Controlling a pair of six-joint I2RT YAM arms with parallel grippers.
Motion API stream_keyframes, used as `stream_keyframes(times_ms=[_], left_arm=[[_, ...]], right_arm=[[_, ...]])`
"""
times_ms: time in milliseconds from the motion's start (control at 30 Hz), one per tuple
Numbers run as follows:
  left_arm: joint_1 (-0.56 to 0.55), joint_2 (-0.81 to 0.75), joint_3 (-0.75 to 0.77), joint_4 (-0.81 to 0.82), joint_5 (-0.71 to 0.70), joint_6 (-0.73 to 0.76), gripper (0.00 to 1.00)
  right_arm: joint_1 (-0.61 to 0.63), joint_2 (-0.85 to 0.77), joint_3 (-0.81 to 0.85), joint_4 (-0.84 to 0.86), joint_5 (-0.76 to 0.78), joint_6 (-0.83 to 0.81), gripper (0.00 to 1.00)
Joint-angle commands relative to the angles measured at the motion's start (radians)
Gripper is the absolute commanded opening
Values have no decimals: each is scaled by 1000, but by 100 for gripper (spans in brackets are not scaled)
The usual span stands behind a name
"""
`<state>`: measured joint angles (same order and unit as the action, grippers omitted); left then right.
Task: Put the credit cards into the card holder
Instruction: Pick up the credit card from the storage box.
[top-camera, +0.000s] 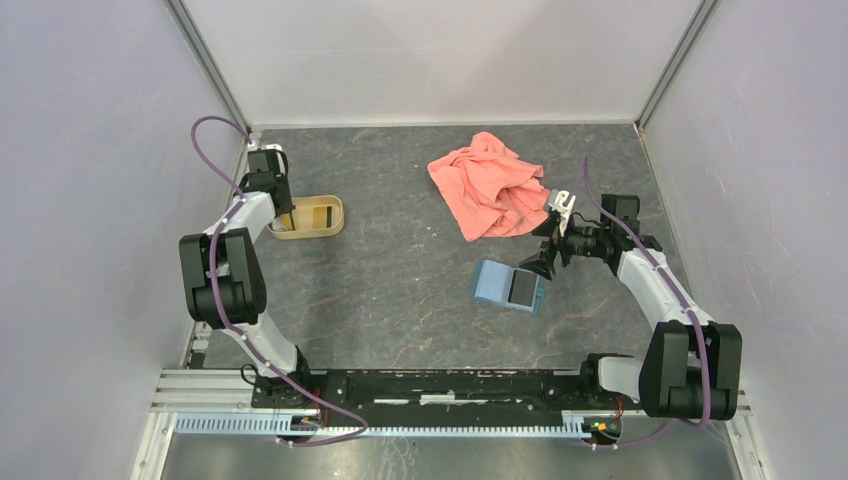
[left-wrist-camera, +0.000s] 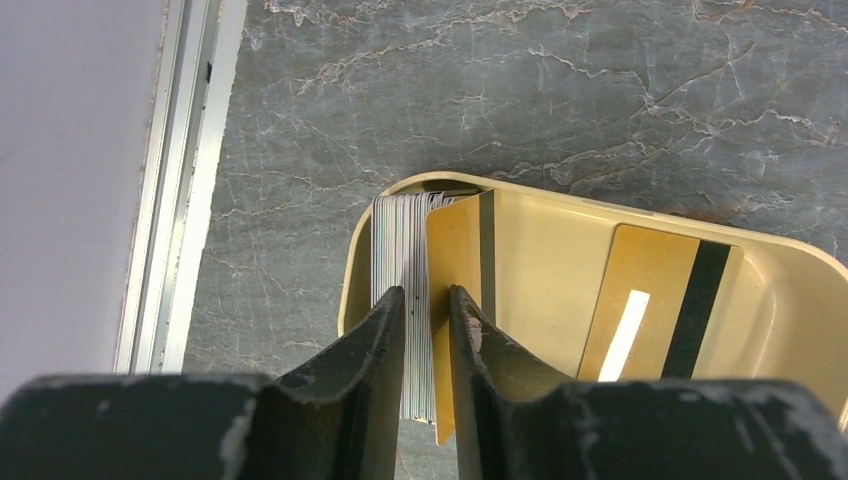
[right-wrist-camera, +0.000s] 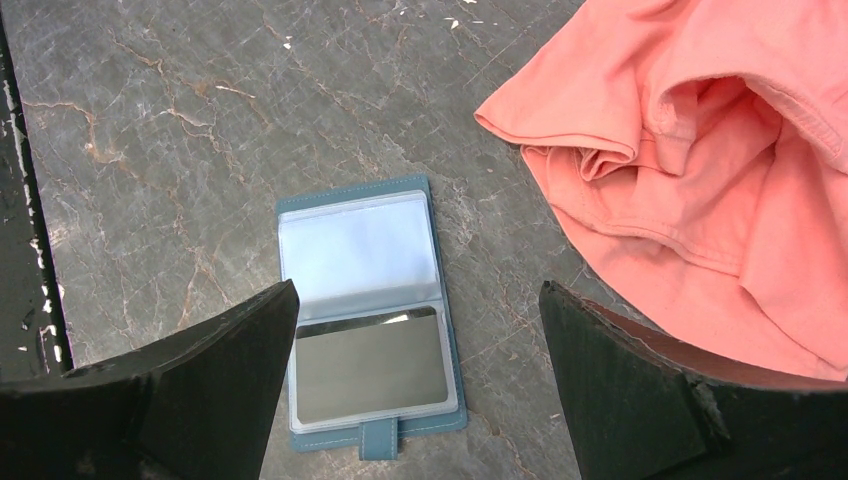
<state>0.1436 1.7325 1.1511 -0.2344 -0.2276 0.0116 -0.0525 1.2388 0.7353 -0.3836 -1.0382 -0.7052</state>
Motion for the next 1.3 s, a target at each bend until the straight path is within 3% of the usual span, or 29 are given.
stream_keyframes(times_ms=[0, 367, 767, 1033, 1167, 1267], left_arm=[[4, -31, 33, 0, 16, -9, 27], [3, -33, 40, -7, 69, -37, 3], [3, -114, 43, -39, 215, -79, 2], [3, -331, -78, 5, 615, -237, 2], [-5, -428, -264, 272, 969, -493, 2], [-62, -461, -409, 594, 1068, -717, 2]], right_arm=[[0, -1, 26, -8, -6, -14, 98], [0, -5, 27, -11, 0, -20, 98], [0, -8, 28, -15, 12, -27, 98], [0, -21, 32, -26, 21, -43, 98], [0, -31, 28, -21, -15, -32, 98], [0, -27, 4, 20, -141, 48, 98]])
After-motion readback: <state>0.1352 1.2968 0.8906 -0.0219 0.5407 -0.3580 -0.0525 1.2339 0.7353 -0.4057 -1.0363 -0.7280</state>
